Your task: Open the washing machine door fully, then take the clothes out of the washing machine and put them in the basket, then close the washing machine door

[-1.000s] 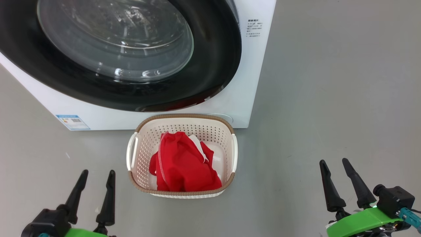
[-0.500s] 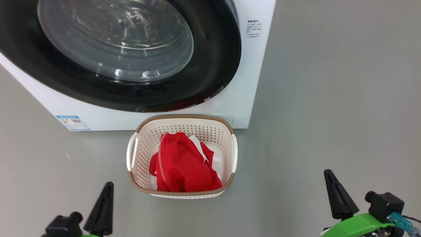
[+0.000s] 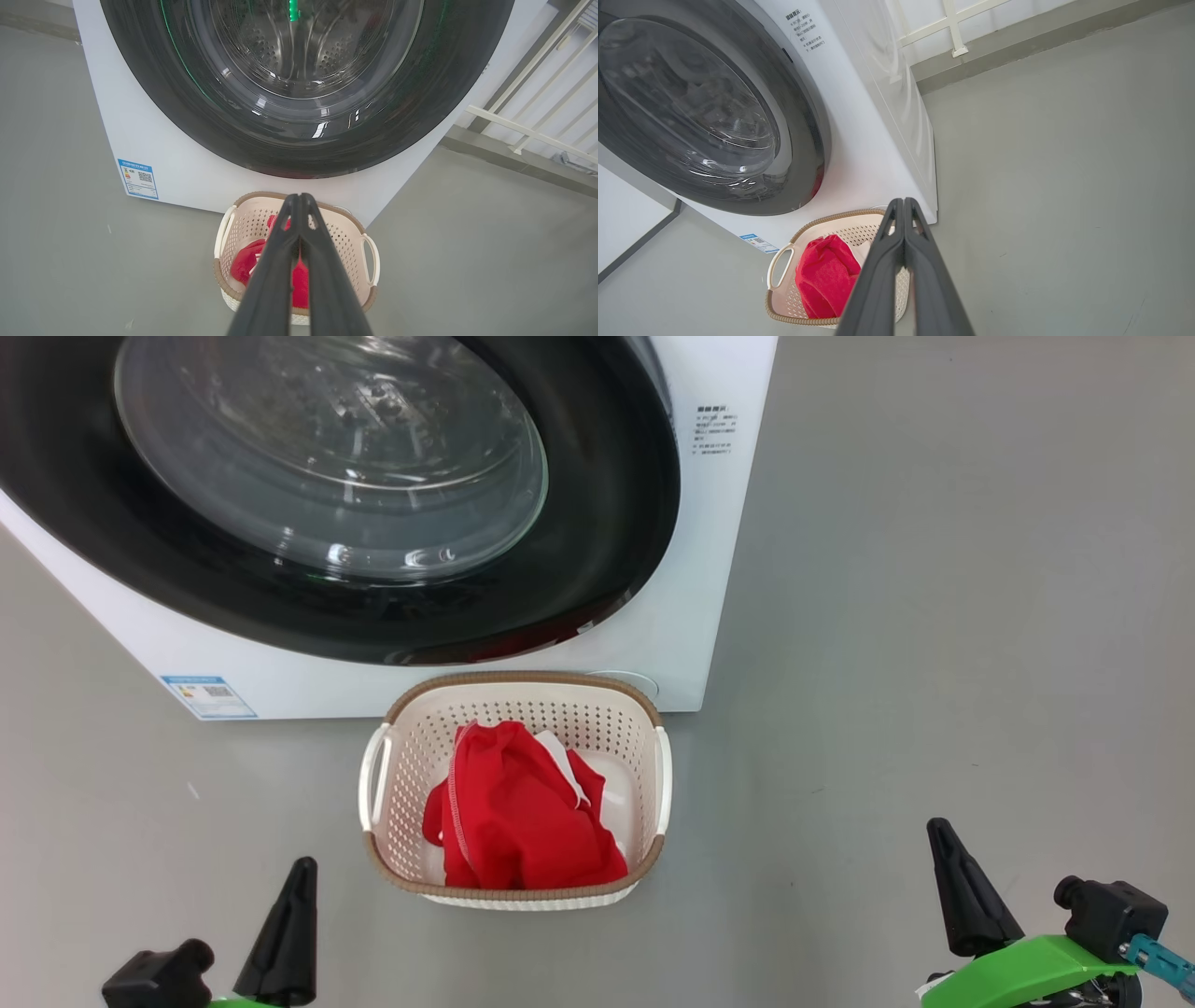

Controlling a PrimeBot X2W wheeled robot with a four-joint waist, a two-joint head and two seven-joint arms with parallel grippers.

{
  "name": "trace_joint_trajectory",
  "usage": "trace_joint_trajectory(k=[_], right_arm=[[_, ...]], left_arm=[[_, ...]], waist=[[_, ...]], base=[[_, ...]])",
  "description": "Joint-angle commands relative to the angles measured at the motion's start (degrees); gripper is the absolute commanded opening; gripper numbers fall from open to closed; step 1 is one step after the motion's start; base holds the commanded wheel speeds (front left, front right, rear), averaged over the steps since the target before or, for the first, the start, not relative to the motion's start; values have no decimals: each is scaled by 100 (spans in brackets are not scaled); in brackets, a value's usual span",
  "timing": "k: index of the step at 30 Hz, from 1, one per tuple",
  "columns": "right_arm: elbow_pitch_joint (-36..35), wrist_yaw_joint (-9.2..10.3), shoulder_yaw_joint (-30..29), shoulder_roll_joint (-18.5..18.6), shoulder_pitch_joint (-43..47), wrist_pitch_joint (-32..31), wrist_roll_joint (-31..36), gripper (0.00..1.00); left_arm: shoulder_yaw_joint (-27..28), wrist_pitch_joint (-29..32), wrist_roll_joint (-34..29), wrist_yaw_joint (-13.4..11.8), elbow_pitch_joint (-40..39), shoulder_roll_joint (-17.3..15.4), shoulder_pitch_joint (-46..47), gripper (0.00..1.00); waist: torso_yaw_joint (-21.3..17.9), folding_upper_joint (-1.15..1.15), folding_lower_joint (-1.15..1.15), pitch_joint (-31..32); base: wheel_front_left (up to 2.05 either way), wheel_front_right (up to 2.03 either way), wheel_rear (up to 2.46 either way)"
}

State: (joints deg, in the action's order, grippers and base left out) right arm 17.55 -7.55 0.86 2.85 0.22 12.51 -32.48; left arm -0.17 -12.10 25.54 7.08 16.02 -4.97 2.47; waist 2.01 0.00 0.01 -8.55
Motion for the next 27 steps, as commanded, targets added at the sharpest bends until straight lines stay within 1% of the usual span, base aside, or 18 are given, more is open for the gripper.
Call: trace_joint_trajectory(k=[1, 27], right_arm=[[-140, 1, -15, 71, -81, -18, -173, 0], [-192, 2, -90, 122, -207, -380, -1595, 0]], left_arm=[[59, 36, 157, 3, -121, -75, 93, 0], [132, 404, 1723, 14, -131, -59, 160, 0]], waist=[[-3, 0, -1, 12], [-49, 0, -1, 203]], base=[[0, 0, 0], [0, 0, 0]])
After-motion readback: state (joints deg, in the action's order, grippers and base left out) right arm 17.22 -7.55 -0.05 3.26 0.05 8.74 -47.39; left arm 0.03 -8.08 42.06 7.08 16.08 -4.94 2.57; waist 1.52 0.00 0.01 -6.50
